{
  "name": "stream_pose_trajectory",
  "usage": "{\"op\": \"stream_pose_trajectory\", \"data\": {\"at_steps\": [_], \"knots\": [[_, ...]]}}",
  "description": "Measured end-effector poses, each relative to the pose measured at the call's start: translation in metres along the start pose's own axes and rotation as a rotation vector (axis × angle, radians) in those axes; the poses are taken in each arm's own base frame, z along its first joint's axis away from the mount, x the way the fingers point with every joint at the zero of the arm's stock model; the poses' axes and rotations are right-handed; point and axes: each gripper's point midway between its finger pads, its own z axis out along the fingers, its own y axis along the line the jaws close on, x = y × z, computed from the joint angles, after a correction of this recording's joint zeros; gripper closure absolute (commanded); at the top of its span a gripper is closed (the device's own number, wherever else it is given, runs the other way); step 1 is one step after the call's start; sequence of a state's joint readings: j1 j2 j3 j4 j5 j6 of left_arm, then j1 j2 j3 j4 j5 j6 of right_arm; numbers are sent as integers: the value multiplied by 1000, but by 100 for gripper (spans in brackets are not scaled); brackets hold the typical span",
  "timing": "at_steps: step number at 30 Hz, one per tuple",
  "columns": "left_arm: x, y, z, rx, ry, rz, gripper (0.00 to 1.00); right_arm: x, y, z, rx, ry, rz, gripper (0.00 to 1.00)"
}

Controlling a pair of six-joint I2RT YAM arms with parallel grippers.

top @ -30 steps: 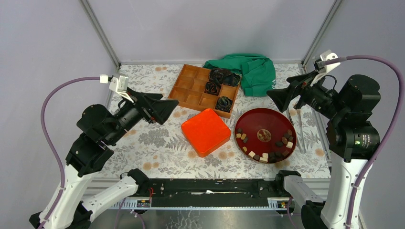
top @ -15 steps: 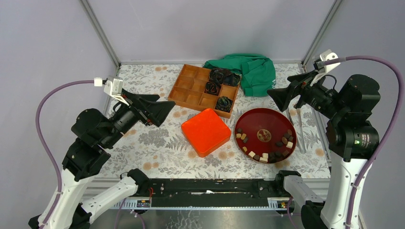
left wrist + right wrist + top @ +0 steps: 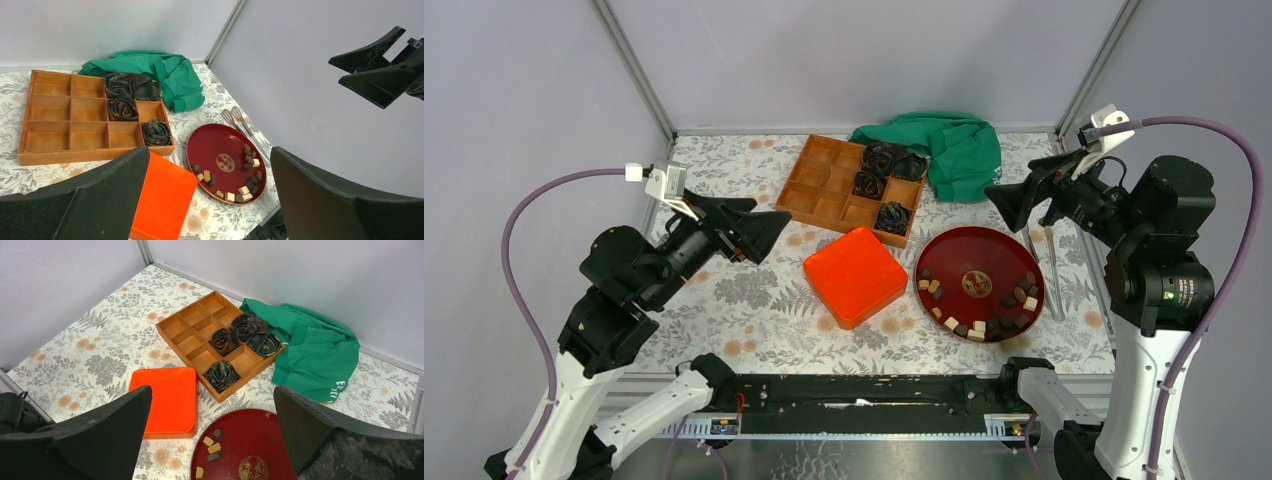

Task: Pack the chocolate
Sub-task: Reset both arms

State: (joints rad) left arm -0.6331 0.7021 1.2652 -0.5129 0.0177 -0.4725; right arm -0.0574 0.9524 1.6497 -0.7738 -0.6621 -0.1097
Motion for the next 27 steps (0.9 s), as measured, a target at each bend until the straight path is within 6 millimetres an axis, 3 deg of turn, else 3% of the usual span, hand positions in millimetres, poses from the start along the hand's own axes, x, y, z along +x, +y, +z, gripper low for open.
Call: {"op": "stream_pose_trajectory", "data": {"at_steps": [27], "knots": [[9, 11, 2, -39, 22, 32, 1, 10, -9, 3, 34, 23, 8, 0]]}}
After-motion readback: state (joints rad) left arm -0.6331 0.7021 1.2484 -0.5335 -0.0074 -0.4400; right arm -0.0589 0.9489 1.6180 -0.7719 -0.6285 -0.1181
